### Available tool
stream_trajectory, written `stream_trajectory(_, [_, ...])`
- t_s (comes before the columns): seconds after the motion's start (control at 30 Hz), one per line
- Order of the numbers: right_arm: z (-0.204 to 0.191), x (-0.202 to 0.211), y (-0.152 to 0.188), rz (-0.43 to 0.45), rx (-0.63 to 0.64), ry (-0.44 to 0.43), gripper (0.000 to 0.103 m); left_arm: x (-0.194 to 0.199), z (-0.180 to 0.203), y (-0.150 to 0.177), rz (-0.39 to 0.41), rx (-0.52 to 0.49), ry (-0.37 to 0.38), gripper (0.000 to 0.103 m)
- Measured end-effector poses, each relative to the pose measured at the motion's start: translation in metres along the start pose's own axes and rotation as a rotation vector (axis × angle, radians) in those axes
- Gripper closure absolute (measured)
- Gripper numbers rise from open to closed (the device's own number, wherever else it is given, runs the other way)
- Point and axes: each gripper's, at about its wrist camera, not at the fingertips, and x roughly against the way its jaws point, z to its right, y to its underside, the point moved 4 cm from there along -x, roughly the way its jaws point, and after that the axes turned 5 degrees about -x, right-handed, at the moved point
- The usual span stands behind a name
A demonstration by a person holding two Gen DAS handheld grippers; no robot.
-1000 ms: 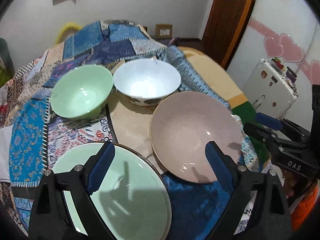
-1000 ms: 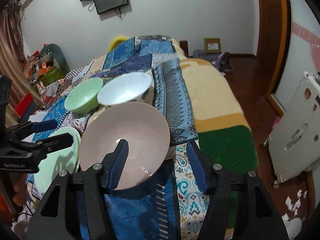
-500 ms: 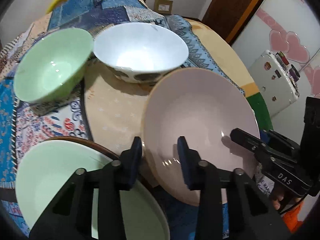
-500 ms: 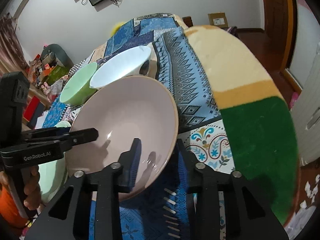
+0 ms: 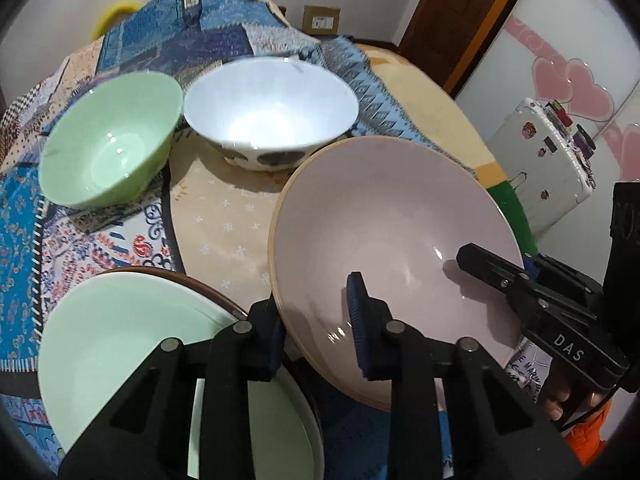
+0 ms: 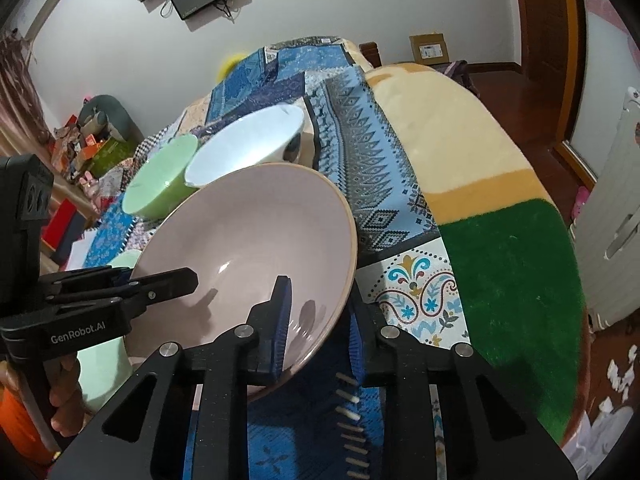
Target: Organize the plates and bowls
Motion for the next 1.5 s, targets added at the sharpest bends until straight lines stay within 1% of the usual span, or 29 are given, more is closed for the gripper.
stream_trajectory(0.13, [-0.011,0.015,-0.002,0.034,0.024,0.008,0.080,0.021,0.003,0.000,0.042,-0.004,-0.005,0.075])
stream_trajectory(0.33, [-0.031,0.037,-0.008,0.080,0.048,-0.010,0.080,0.059,0.001,0.006,0.096,0.003,-0.005,0.075])
stream_trajectory(0.53, [-0.061,0.050,-0.010,0.118,0.082,-0.033,0.080,0.098,-0.008,0.017,0.148,0.005,-0.028,0.075])
stream_trajectory(0.67, [-0.081,0.051,-0.007,0.127,0.107,-0.045,0.080,0.122,-0.020,0.027,0.176,0.017,-0.049,0.075])
stream_trajectory(0.93, [-0.133,0.048,0.000,0.134,0.167,-0.088,0.080,0.165,-0.058,0.057,0.226,0.068,-0.085,0.075])
stream_trajectory(1.13, [-0.176,0.037,0.010,0.120,0.220,-0.136,0.080,0.194,-0.097,0.082,0.249,0.126,-0.133,0.075])
stream_trajectory(1.3, [-0.210,0.022,0.017,0.093,0.265,-0.181,0.080,0.211,-0.128,0.104,0.257,0.175,-0.177,0.075])
stream_trajectory(1.5, [-0.245,0.005,0.029,0.058,0.318,-0.216,0.080,0.224,-0.163,0.129,0.253,0.238,-0.213,0.075])
